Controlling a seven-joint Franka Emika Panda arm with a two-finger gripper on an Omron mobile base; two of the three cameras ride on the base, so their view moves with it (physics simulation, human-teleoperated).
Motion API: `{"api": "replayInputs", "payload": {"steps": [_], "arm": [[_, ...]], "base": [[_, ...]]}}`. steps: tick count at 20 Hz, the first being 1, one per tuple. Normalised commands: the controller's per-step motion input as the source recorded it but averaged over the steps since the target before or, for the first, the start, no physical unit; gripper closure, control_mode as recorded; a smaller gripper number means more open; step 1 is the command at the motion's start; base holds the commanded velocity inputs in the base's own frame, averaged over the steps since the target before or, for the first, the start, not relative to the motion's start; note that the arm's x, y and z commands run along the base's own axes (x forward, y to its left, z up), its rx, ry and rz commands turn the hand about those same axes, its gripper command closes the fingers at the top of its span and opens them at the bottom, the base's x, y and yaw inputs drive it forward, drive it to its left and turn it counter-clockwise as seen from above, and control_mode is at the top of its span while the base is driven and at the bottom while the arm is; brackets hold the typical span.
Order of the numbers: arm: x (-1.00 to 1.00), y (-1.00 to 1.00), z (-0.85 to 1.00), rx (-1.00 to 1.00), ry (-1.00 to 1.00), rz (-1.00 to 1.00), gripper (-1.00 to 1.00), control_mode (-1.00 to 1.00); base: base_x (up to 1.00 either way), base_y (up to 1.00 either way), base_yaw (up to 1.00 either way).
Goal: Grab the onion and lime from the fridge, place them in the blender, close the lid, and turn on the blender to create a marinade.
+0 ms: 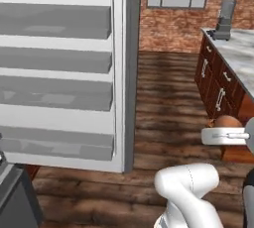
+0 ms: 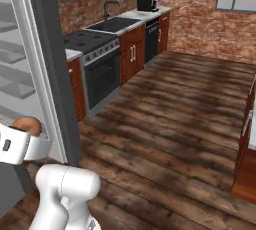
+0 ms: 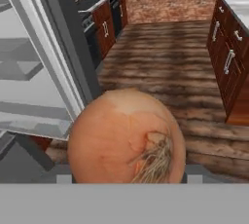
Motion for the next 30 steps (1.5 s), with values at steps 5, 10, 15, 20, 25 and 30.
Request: {"api": "replayInputs", "payload": {"steps": [5,10,15,20,25,30], "arm": [[0.0,0.0,0.0,0.0,0.0,0.0,1.0,1.0],[0.0,0.0,0.0,0.0,0.0,0.0,1.0,1.0],[0.0,0.0,0.0,0.0,0.0,0.0,1.0,1.0],[0.0,0.0,0.0,0.0,0.0,0.0,1.0,1.0],[0.0,0.0,0.0,0.0,0.0,0.0,1.0,1.0],[0.0,0.0,0.0,0.0,0.0,0.0,1.0,1.0]], "base": [[0.32,-0.43,-0.65],[0.99,-0.49,-0.31],[0.62,-0.96,-0.11],[1.0,-0.28,0.03],[1.0,0.0,0.06],[1.0,-0.03,0.0]]}}
